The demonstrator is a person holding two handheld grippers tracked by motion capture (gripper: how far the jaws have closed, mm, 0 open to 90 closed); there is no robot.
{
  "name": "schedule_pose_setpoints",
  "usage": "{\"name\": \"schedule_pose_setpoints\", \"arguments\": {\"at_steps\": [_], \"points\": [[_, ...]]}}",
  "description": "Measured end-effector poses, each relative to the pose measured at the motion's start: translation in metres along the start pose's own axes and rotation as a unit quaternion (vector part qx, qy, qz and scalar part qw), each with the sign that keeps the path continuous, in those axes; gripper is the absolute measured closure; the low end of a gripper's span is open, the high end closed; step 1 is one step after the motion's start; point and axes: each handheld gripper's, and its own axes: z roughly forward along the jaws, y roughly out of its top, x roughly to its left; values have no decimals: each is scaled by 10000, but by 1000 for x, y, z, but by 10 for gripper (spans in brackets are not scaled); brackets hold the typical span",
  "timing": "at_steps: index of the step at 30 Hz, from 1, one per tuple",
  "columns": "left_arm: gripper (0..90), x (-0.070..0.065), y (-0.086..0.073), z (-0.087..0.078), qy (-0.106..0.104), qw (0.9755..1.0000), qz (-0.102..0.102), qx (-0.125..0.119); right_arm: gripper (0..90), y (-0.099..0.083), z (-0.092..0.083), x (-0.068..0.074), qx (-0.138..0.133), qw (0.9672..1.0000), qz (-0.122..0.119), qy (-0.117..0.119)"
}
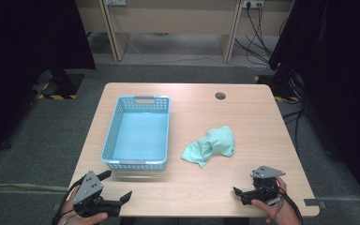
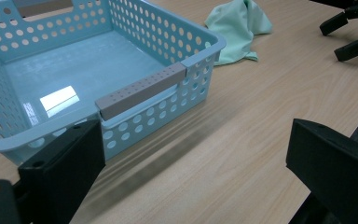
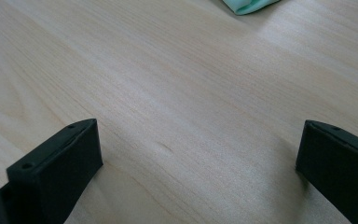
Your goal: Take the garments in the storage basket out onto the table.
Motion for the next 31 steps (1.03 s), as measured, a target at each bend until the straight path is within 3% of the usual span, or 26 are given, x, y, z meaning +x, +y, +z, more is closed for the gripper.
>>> {"name": "schedule_pose_setpoints", "arguments": {"at_steps": [14,31], "points": [[38,-1,-14,-8,118,9999,-122,-29,3,0,0,0,0,10000,0,0],[38,-3,-18,-8,127,9998,-151,-16,3,0,0,0,-1,10000,0,0]]}}
